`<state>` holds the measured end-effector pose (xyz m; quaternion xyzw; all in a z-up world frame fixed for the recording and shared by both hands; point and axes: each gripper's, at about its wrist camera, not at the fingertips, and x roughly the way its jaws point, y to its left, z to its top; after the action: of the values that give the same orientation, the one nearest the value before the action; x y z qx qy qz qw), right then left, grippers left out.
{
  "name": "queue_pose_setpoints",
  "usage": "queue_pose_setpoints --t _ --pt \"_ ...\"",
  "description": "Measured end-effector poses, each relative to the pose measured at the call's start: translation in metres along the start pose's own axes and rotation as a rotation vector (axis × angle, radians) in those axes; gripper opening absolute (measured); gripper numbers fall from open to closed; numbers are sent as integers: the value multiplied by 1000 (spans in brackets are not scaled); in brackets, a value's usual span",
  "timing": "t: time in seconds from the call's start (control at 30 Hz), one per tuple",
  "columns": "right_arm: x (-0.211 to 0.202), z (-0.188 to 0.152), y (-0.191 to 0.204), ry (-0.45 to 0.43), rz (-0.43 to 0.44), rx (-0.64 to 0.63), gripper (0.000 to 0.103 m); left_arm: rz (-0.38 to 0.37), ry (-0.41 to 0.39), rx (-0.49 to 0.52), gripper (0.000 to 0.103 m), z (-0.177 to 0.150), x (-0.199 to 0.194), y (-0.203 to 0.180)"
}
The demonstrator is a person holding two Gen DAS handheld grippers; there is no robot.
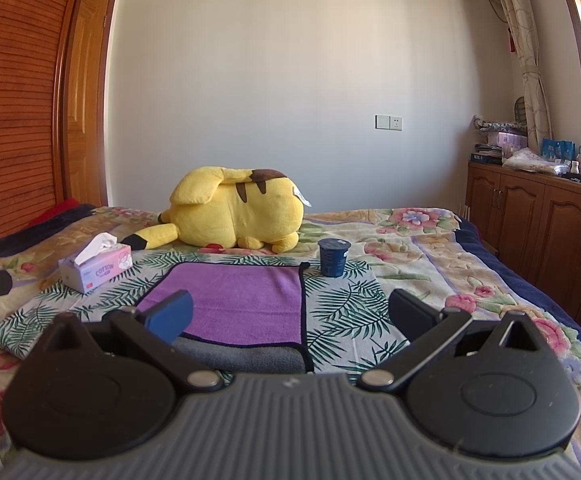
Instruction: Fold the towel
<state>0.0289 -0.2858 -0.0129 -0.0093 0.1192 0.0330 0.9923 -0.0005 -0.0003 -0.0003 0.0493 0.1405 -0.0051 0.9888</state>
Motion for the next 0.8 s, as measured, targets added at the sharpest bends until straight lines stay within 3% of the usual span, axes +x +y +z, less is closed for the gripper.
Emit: queue_pose_setpoints --t 0.8 --pt "5 0 5 22 30 -10 103 -5 32 12 87 -2 6 -1"
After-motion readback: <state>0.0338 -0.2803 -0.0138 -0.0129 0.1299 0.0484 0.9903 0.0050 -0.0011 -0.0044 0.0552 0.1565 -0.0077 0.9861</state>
